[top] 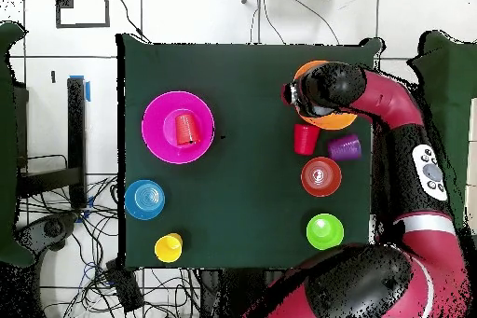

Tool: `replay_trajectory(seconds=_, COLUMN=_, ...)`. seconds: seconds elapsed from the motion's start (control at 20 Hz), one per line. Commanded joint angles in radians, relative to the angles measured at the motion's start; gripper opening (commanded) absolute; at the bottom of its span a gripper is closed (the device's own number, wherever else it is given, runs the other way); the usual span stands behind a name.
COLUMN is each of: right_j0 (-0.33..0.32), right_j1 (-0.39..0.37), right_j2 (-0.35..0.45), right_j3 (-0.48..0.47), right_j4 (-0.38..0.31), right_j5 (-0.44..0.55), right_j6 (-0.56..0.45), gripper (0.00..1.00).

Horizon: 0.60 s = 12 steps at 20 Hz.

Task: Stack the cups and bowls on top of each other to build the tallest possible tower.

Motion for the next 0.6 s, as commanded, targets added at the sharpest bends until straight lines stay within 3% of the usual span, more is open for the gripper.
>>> replay_trajectory(seconds=0.05, right_j0=0.029, right_j1=0.025, right_j2=0.033, right_j3=-0.039, right_j4=-0.132, right_j5=-0.084, right_j6=-0.22, gripper=0.0)
replay_trajectory(seconds=0.35, right_j0=0.034, right_j1=0.014, right_j2=0.036, right_j3=-0.053, right_j4=-0.139, right_j5=-0.082, right_j6=-0.2, gripper=0.0)
replay_trajectory(seconds=0.6, right_j0=0.035, right_j1=-0.056, right_j2=0.038, right_j3=0.006, right_j4=-0.062, right_j5=-0.06, right_j6=-0.07, gripper=0.0)
